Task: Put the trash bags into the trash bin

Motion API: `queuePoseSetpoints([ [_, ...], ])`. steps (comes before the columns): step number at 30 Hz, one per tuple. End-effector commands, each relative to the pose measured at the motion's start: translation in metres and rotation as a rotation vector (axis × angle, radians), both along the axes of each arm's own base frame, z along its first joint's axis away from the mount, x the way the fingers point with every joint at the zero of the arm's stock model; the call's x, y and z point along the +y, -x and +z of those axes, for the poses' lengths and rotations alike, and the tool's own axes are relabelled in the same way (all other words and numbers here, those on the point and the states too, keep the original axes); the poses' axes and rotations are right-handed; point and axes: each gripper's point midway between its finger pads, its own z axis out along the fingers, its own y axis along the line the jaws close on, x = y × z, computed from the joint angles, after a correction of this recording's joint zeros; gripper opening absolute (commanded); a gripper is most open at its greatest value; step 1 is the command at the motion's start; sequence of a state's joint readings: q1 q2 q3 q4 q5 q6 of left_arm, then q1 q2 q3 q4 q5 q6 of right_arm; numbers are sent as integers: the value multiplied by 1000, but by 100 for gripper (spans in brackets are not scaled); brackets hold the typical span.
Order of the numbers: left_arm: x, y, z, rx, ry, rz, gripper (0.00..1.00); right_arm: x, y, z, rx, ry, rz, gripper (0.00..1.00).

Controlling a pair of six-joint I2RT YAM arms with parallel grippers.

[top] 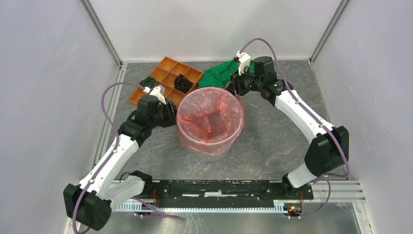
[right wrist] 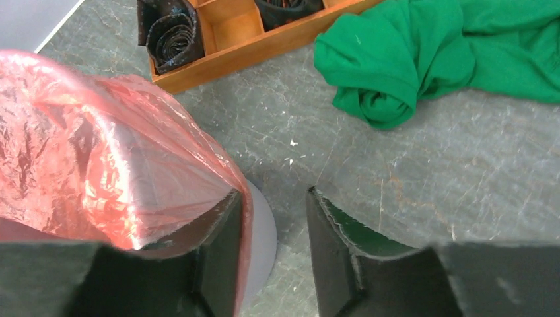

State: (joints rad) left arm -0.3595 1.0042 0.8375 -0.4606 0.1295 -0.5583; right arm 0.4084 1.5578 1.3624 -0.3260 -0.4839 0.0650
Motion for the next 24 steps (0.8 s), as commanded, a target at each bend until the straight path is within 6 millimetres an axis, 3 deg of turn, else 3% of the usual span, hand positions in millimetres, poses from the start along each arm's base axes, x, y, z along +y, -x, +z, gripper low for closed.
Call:
queuePoseSetpoints([
  [1,-6,3,25,-69,94,1,45,-16,-1,16,-16,46,-85,52],
  [5,-8,10,27,-76,120,-11,46,-54,5,50,-110,145,-222,69],
  [7,-10,14,28,-81,139,-21,47,-67,22,70,-169,135,-246,77],
  [12,-10,21,29,-87,162,-30,48,-84,64,100,-247,64,-265,88],
  [17,-10,28,34,-99,176,-37,48,-90,99,105,-244,2,-250,91],
  [20,-9,31,36,-109,190,-33,48,-84,120,96,-192,-54,-204,89],
  [22,-9,33,36,-110,198,-34,48,-82,133,88,-171,-87,-184,85],
  [24,-9,34,35,-109,202,-30,48,-89,140,85,-178,-97,-211,73],
])
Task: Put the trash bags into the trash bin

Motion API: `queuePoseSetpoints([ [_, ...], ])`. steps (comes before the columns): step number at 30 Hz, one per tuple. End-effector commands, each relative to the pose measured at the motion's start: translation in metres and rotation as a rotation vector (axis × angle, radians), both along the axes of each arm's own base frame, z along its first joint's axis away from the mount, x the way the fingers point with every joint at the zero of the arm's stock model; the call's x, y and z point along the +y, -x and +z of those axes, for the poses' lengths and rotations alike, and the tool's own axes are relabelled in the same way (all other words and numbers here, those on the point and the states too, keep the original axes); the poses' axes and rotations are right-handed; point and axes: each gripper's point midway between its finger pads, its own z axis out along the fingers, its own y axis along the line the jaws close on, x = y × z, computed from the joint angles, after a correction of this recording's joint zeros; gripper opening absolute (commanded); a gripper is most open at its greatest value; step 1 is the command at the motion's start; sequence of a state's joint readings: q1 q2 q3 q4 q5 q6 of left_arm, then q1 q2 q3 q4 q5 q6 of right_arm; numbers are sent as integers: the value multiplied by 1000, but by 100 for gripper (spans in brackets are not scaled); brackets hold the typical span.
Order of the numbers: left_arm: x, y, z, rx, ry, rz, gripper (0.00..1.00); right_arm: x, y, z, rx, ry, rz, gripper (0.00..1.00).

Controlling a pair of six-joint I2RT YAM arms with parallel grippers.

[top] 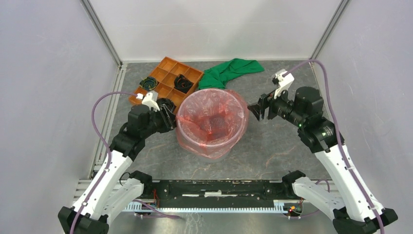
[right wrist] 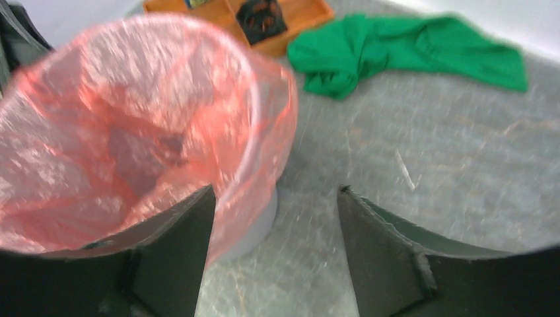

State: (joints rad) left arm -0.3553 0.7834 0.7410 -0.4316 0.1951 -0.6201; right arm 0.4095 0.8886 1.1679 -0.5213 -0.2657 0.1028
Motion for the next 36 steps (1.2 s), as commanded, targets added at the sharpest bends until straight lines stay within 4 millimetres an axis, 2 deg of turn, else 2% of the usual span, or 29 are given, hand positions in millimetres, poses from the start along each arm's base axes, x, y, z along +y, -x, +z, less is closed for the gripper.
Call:
queuePoseSetpoints([
  [1,-7,5,8,-3,71,-14,49,0,21,-20,67,-61,7,64],
  [3,-7,6,6,0,71,-13,49,5,26,-22,59,-108,35,52],
  [5,-6,8,5,3,70,-13,49,14,30,-20,60,-147,79,52],
  [9,-8,12,4,7,94,-16,46,27,41,-13,82,-203,167,65],
  [11,-8,14,5,4,106,-20,45,26,44,-7,62,-215,170,72],
  [14,-7,13,7,-7,112,-8,43,21,33,-10,30,-186,126,76],
  [18,-11,10,7,-4,117,-23,39,28,27,-37,113,-124,159,58],
  [20,-13,10,3,9,120,-33,37,29,27,-44,126,-125,162,50],
  [23,-14,11,-3,23,126,-34,35,31,32,-50,118,-164,174,49],
  [26,-13,12,-5,21,125,-31,35,33,32,-55,118,-173,187,58],
  [27,-13,12,-6,23,121,-30,34,33,31,-57,121,-166,187,58],
  [28,-13,12,-6,25,116,-30,34,32,30,-57,122,-154,180,56],
  [31,-12,11,-8,31,108,-27,33,24,27,-66,132,-108,137,39],
  [32,-12,10,-9,33,107,-28,32,21,27,-68,132,-99,123,36],
  [36,-13,12,-8,35,113,-32,30,12,32,-68,104,-97,88,35],
])
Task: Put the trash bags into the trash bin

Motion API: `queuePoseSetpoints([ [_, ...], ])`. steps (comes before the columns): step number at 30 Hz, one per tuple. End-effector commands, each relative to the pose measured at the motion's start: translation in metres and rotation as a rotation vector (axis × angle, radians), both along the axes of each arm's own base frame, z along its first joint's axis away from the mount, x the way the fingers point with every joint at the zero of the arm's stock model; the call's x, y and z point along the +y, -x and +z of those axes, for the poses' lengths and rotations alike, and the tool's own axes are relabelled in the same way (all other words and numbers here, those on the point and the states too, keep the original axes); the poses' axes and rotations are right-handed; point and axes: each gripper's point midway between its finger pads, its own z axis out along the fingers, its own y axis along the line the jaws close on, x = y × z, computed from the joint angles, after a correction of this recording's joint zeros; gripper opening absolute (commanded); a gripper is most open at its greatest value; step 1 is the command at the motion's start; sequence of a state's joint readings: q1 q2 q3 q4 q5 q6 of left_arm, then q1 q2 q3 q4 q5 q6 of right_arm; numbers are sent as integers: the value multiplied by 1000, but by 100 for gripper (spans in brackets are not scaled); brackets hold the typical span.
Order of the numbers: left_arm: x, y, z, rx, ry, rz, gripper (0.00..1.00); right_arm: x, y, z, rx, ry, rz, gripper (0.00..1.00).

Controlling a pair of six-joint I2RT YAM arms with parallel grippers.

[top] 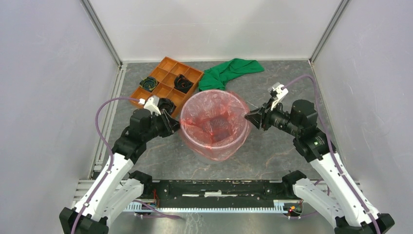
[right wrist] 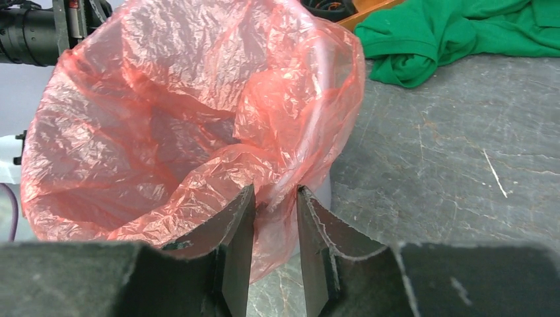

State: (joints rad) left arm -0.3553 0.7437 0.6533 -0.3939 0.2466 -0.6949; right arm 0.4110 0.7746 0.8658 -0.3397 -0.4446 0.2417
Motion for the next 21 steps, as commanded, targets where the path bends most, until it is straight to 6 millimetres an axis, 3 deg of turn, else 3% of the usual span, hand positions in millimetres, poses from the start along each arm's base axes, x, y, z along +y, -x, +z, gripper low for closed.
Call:
queuePoseSetpoints([
  [1,-5,-1,11,-24,40,-16,29,-14,3,-6,-23,32,-60,35],
  [2,-5,0,13,-28,41,-15,28,-15,4,-3,-39,23,-63,35],
  [4,-5,0,17,-34,47,-14,27,-16,5,3,-60,12,-67,51],
  [6,-5,-1,20,-41,48,-14,26,-16,5,8,-67,9,-69,59],
  [11,-5,-1,19,-34,45,-12,22,-19,2,5,-68,23,-87,56],
  [17,-5,0,18,-32,56,-8,17,-9,-1,-6,-45,5,-45,54],
  [21,-12,0,13,-10,102,-17,14,-7,-5,-19,-19,3,-53,38],
])
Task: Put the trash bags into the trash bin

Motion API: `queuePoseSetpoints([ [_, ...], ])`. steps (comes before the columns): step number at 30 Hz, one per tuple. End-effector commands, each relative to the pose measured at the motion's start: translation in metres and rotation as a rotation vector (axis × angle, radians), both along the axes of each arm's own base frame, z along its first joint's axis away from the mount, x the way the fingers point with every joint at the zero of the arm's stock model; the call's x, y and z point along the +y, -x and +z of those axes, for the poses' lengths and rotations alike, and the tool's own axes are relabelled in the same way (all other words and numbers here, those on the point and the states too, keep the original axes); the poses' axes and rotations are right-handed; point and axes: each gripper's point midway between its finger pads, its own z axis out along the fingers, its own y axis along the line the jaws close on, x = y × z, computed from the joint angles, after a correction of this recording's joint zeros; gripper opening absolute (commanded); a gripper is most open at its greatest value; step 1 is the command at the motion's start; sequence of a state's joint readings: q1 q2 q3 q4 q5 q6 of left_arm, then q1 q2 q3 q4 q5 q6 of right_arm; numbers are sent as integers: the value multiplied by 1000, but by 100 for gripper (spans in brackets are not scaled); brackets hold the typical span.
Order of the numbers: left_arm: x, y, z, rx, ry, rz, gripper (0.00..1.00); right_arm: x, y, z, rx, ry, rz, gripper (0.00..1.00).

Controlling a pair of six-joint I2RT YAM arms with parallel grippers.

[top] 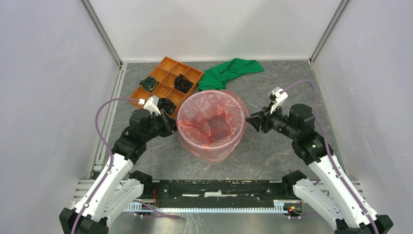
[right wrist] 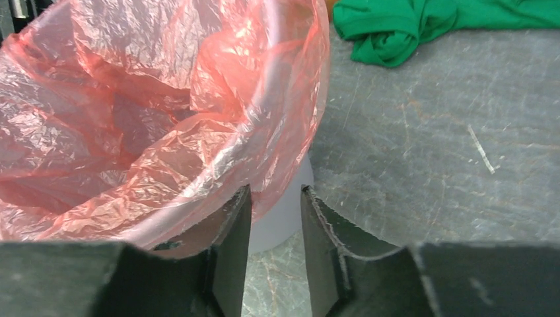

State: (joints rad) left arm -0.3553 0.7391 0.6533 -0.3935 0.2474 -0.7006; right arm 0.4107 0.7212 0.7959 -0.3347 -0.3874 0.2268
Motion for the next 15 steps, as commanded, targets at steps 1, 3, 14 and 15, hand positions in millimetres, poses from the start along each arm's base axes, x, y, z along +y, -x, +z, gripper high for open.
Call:
queuePoseSetpoints([
  [1,-14,0,7,4,110,-23,13,3,-6,-3,-10,-26,-7,35],
  [3,-20,0,2,20,147,-33,6,4,-7,-12,5,-35,-12,28],
  [14,-14,-1,-30,80,154,26,2,31,-12,-57,76,-200,61,1],
  [15,-14,0,-32,84,150,24,2,32,-13,-62,85,-202,60,0],
])
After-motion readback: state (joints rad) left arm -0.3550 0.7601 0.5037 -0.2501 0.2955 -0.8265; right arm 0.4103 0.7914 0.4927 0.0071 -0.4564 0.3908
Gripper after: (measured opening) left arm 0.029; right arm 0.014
